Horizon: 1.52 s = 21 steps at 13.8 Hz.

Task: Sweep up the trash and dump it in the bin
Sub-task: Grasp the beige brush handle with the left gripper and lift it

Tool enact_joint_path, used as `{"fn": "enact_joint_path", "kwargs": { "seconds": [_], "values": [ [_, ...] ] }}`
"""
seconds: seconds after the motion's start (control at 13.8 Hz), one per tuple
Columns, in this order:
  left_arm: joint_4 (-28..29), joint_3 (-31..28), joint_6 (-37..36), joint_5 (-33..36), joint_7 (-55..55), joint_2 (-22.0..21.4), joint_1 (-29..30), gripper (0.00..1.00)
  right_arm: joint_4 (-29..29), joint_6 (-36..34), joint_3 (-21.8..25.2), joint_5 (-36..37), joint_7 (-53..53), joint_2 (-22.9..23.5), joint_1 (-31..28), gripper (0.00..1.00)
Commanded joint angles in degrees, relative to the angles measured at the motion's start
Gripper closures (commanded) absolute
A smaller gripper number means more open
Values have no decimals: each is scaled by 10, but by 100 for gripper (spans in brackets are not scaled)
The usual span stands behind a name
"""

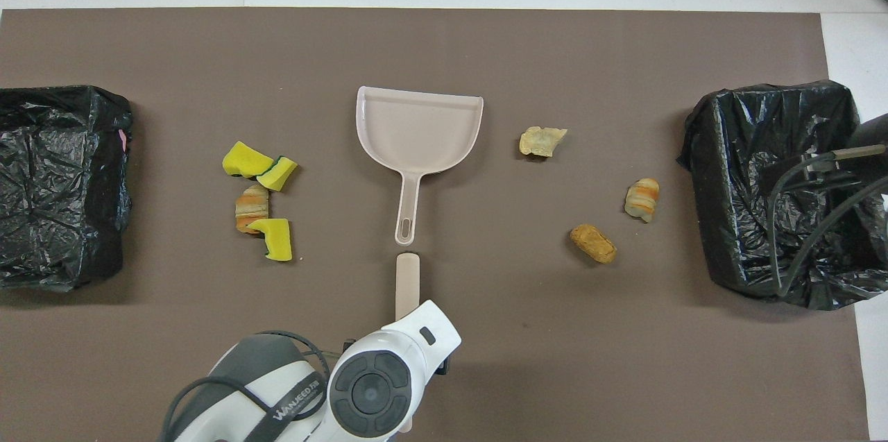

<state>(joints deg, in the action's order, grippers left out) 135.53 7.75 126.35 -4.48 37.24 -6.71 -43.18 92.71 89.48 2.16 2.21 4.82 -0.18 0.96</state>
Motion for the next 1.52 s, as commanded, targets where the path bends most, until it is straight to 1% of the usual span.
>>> {"fn": "enact_joint_path", "kwargs": {
  "seconds": [0.0,0.14,0.36,0.43,0.51,0.58,0.94,1.09,1.16,1.23,1.3,1.38,1.45],
  "values": [
    [21,-11,31,-8,20,5,-24,0,19,0,2,-14,8,-17,0,0],
    [34,-12,41,-8,20,6,-30,0,20,0,2,-14,8,-17,0,0],
    [34,-12,43,-9,19,8,-31,0,24,0,2,-14,8,-19,0,0],
    [34,-11,43,-8,17,7,-31,8,27,0,2,-14,7,-22,0,0],
    [34,-11,39,-9,20,7,-31,58,27,1,2,-14,7,-23,0,0],
    [34,-11,34,-9,25,7,-30,100,28,1,2,-14,7,-23,0,0],
    [28,-13,17,-9,27,6,-21,100,34,1,2,-13,7,-25,0,0],
    [12,-15,-26,-9,20,-2,-9,100,34,1,1,-13,7,-26,0,0],
    [-4,-19,-56,-9,19,-4,-1,100,35,1,1,-14,2,-27,1,0],
    [-17,-19,-82,-9,12,-13,17,100,43,5,1,-14,1,-29,1,0],
    [-24,-19,-101,-9,1,-28,33,100,54,29,-1,-14,3,-29,1,0],
    [-30,-20,-117,-9,-13,-44,47,100,67,45,-2,-15,5,-30,2,0],
    [-37,-20,-138,-9,-31,-64,72,100,76,46,-5,-24,2,-38,3,0]
  ]
}}
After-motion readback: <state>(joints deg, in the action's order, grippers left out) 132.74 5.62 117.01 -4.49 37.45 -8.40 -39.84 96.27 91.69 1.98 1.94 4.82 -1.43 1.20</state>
